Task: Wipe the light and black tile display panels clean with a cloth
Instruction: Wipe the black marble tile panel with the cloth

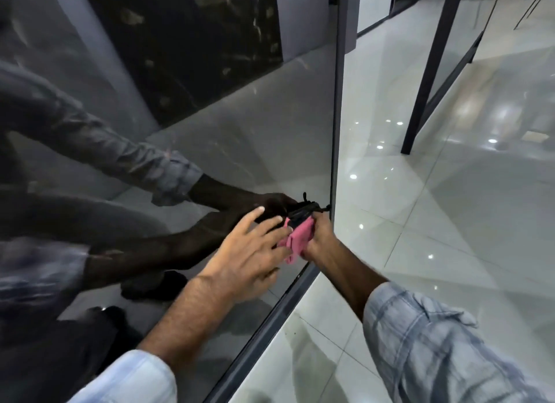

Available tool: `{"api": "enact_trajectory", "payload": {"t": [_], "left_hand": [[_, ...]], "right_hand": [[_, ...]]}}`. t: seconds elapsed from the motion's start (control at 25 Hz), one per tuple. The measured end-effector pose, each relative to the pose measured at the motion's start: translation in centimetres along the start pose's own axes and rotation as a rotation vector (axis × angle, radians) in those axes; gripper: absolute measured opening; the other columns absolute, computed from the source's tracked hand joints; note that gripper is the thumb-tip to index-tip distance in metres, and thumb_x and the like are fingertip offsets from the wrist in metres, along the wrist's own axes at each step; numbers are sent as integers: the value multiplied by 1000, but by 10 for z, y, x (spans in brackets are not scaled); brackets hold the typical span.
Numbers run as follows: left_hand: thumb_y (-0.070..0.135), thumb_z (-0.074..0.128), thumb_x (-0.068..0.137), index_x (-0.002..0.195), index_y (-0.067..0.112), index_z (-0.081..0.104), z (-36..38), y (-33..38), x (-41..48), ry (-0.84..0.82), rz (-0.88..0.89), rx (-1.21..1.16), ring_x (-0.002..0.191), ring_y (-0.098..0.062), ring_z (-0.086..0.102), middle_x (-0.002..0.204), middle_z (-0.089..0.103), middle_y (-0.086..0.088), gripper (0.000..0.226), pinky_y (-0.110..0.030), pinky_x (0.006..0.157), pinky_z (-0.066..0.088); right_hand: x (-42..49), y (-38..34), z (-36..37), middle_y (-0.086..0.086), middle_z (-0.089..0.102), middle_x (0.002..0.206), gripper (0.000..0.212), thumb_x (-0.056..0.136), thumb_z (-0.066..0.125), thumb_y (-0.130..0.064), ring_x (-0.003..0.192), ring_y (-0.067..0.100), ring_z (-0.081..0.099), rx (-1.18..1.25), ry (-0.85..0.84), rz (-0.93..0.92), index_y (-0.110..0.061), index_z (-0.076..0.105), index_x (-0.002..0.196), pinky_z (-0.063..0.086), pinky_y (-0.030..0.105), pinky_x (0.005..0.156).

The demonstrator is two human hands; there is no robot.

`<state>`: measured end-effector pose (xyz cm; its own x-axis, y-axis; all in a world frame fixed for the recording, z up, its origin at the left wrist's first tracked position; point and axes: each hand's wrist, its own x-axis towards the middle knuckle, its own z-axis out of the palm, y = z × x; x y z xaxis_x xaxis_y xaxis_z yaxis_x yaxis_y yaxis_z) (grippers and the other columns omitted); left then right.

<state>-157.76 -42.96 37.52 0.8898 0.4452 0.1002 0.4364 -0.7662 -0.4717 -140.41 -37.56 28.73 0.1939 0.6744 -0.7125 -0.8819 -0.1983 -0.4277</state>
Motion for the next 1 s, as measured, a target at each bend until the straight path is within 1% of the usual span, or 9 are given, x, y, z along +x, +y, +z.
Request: {"api": "enact_trajectory", "payload": {"t": [0.08,0.16,0.28,0.4,0.52,0.6,0.72,0.84,1.0], "left_hand": [[46,55,84,115,25,78,-21,2,1,26,-73,-205,126,-27,65,131,70,-6,44,-46,113,39],[41,52,89,117,22,77,-53,1,1,86,-163,-412,124,-25,66,129,71,-5,42,-40,104,52],[37,56,94,122,21,75,-107,-10,-2,208,-399,-713,126,-17,64,127,72,3,37,-41,102,52],[35,58,100,132,28,67,-172,-11,-5,184,-834,-1125,128,-11,57,130,65,6,34,-35,111,44],[28,62,104,143,29,52,-245,-4,4,-56,-1390,-1757,129,-7,46,144,50,3,40,-28,110,35],[38,54,106,123,26,60,-279,-1,7,-177,-1684,-2015,116,-14,51,137,56,0,22,-35,101,41],[48,44,107,103,18,68,-311,-6,-1,-238,-1784,-2262,104,-28,61,103,71,-6,39,-44,103,45],[42,48,108,116,9,70,-340,0,-24,28,-1782,-2448,103,-28,69,103,78,-9,41,-48,105,48],[5,64,100,123,1,65,-367,24,-77,286,-1590,-1914,96,-15,71,100,77,0,24,-20,76,56]], "right_hand": [[-36,-25,9,17,61,89,26,107,43,-15,84,28,58,9,-73,-50,-4,56,86,52,39,92],[-77,-46,17,13,66,81,17,101,51,-8,81,28,60,-43,-73,44,-2,60,88,54,40,82],[-138,-83,27,15,66,105,23,94,57,-6,98,34,64,-48,-34,122,4,63,114,54,46,87],[-185,-106,25,17,67,119,40,93,59,-8,117,35,62,-16,16,115,4,61,132,47,49,110],[-256,-120,27,19,70,111,36,93,60,-9,121,38,63,-45,-11,176,2,64,127,45,52,111],[-298,-130,31,18,69,107,30,89,63,-10,113,39,64,-108,-72,226,0,66,118,46,53,110],[-342,-139,46,16,68,99,22,92,62,-10,96,34,65,-214,-244,217,-4,65,113,54,46,97],[-370,-121,68,12,68,112,39,93,65,-3,87,23,70,-458,-372,113,-13,56,129,60,34,74],[-398,-82,87,14,67,123,68,81,76,-7,93,21,71,-639,-525,172,-14,46,141,61,34,75]]}}
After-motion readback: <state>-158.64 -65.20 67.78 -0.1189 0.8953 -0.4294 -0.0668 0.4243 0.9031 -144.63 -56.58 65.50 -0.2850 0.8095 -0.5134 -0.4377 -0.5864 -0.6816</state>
